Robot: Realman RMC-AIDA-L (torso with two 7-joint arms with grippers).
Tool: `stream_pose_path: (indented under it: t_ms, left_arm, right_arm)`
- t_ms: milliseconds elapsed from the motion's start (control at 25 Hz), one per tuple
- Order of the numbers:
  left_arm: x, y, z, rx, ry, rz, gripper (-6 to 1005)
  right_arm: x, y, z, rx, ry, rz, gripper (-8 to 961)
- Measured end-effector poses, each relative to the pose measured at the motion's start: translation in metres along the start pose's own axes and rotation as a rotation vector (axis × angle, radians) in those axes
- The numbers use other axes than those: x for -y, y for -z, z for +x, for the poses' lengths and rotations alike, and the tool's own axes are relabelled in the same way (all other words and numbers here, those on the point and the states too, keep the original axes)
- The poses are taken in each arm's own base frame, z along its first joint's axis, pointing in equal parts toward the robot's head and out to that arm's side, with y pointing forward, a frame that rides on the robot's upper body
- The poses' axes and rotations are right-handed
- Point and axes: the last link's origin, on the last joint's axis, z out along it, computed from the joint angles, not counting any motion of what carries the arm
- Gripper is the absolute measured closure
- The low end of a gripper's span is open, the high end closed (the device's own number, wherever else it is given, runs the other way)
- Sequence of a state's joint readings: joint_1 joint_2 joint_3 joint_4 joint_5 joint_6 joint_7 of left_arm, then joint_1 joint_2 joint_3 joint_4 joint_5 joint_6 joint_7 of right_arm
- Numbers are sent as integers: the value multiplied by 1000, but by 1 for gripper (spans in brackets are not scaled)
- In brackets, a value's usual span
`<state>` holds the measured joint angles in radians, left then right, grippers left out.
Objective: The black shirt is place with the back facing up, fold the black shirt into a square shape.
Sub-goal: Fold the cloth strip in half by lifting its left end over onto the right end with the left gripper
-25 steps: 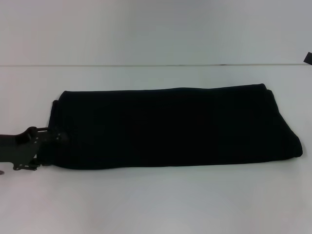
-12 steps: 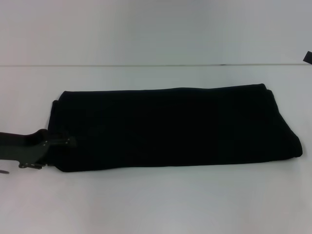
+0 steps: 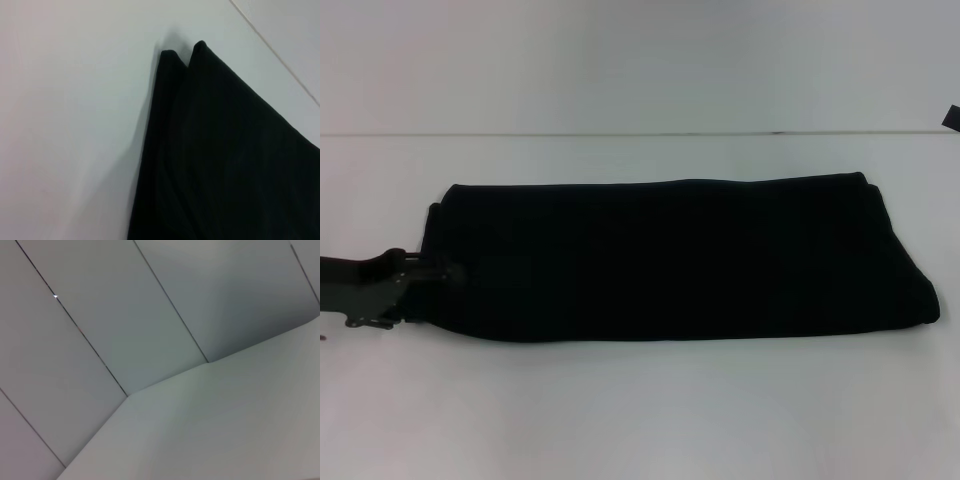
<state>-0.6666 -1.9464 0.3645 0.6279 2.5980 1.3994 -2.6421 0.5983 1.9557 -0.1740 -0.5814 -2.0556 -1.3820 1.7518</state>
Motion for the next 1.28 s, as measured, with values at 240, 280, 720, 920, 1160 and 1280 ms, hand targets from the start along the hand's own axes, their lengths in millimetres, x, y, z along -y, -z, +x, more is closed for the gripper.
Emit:
stream_pose_path:
  t_ms: [240,280,720,920,1160,1280]
  left_arm:
    - [-1,0,-1,14,-14,1,114]
    - [-1,1,-1,17,-15,-1,114]
    - [-4,2,-7,61,-5,-20,113]
    - [-2,1,-9,62,-12,-10,113]
    - [0,-1,-11,65,-15,0,113]
    - [0,-4,-12,69,-13,2,113]
  right_arm:
    - [0,0,0,3,-1,2,223]
    - [0,0,0,3,-1,2,223]
    - [0,0,-2,4,2,2,223]
    - [0,-1,-3,4,4,0,224]
    - [0,-1,-3,4,3,0,225]
    - [0,-1,-3,4,3,-1,224]
